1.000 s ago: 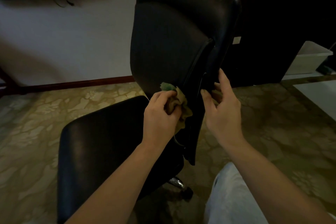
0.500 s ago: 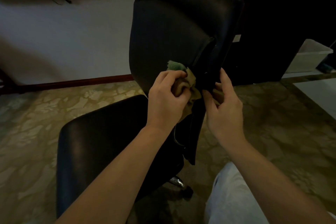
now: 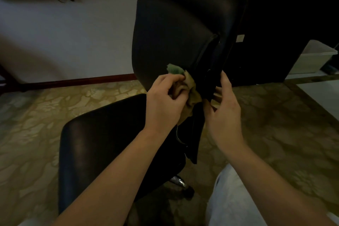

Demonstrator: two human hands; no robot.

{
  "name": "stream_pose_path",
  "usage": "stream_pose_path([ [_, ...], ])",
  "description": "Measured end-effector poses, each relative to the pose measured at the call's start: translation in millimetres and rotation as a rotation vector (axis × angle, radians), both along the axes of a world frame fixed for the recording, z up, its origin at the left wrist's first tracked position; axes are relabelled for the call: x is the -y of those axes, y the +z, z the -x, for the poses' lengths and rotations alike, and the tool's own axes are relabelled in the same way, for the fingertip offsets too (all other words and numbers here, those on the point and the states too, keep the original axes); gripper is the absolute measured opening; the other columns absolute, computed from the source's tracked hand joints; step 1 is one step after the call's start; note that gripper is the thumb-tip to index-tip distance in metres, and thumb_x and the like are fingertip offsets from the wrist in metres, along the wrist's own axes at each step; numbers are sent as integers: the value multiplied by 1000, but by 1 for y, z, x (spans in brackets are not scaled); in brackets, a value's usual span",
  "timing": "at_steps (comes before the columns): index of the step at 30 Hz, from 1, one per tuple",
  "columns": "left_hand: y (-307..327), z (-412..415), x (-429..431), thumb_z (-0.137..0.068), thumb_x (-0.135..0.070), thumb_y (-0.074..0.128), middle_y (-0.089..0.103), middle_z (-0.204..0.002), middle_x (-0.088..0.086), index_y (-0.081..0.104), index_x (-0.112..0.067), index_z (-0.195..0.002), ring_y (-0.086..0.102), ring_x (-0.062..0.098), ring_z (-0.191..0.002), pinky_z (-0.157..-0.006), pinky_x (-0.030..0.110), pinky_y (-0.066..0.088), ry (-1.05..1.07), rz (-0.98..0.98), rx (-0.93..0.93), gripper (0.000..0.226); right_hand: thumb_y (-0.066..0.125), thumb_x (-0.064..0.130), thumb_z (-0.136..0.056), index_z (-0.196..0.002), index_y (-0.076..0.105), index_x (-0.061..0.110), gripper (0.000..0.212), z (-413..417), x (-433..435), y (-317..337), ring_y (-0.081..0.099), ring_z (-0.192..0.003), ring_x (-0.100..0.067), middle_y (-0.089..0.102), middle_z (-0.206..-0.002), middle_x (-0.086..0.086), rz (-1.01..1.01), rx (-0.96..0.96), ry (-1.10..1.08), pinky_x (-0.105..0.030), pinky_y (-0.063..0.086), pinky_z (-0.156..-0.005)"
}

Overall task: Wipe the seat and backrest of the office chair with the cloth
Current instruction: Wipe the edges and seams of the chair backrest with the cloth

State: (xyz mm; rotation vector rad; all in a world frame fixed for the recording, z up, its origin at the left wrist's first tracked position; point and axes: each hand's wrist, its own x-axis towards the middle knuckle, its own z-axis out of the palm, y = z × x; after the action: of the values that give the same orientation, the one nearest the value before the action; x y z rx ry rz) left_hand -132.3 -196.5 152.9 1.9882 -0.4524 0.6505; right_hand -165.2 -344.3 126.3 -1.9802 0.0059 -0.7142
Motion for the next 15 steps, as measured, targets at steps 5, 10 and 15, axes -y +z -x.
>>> stream_pose_path([
  [5,6,-9,5,-85,-10,76,61,-111,-9,70,-16,-116,61,2,-100,-90,17,52,-31,10,4,32,66,12,-95,-155,28,33,74,1,0,-7,55,-120,-5,54,-135,4,-51,-59,-7,-36,57,-94],
  [10,-19,-4,-3,-84,-9,76,62,-113,-5,70,-15,-115,60,2,-102,-91,13,49,-1,-8,-35,32,63,10,-96,-155,29,31,71,2,0,-8,58,-115,-5,57,-128,2,-35,-32,-16,-32,57,-91],
  [15,-51,9,-17,-85,-11,75,60,-120,-8,69,-15,-119,59,2,-108,-95,17,50,2,-45,-233,34,62,9,-97,-156,27,30,72,2,0,-8,57,-115,-7,57,-126,2,2,-38,-21,-32,55,-95],
])
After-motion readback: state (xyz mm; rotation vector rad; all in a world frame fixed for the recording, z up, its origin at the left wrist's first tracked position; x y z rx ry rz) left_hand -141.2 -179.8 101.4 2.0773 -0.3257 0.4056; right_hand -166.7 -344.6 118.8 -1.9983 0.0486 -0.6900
